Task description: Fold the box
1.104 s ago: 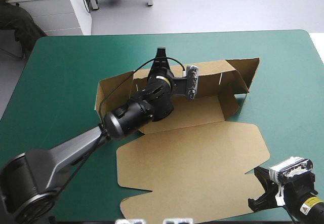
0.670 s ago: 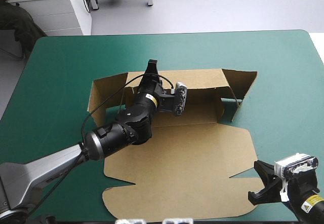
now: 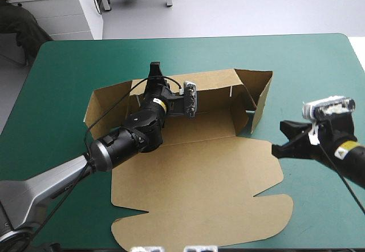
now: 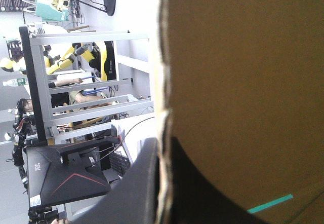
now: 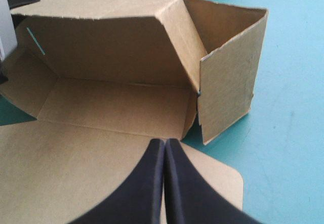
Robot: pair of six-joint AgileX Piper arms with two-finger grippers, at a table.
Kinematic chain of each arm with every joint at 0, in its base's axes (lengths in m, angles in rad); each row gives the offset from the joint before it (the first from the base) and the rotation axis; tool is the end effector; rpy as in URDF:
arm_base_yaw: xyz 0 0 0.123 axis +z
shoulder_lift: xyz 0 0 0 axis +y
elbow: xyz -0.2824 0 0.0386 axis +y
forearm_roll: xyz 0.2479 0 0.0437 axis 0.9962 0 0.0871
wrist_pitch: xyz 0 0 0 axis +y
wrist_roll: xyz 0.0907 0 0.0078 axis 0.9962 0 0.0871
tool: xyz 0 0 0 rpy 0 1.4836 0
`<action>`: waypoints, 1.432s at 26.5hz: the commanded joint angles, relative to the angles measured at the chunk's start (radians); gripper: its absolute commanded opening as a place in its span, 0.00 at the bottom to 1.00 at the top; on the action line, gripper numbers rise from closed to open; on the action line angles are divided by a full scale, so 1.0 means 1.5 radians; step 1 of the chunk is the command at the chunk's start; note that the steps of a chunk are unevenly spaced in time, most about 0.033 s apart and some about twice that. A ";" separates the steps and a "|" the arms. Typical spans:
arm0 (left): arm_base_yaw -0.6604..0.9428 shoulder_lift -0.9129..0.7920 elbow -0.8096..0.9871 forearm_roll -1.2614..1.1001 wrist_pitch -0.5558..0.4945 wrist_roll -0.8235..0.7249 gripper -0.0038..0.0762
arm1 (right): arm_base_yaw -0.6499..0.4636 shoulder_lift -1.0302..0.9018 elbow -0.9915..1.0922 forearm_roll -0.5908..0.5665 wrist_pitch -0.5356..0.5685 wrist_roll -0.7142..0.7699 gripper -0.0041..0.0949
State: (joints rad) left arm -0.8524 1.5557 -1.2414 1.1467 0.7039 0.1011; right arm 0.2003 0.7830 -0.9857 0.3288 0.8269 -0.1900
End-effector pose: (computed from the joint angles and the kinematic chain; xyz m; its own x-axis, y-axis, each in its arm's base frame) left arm 0.2680 -0.2248 0.3316 0.1061 0.9919 -0.0695 0.4364 0.0163 0.8996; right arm 0.1311 0.0487 0.3990 -0.4924 -0.0632 -0.8681 -0.3786 0.9136 0.1482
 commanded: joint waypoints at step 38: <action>-0.001 -0.030 0.020 0.073 -0.113 0.009 0.04 | -0.066 0.684 -0.677 -0.117 0.281 0.123 0.02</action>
State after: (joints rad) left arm -0.8520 1.5494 -1.1896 1.2136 0.5608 0.1235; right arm 0.1239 1.8606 -1.9892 0.1151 1.2470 0.0000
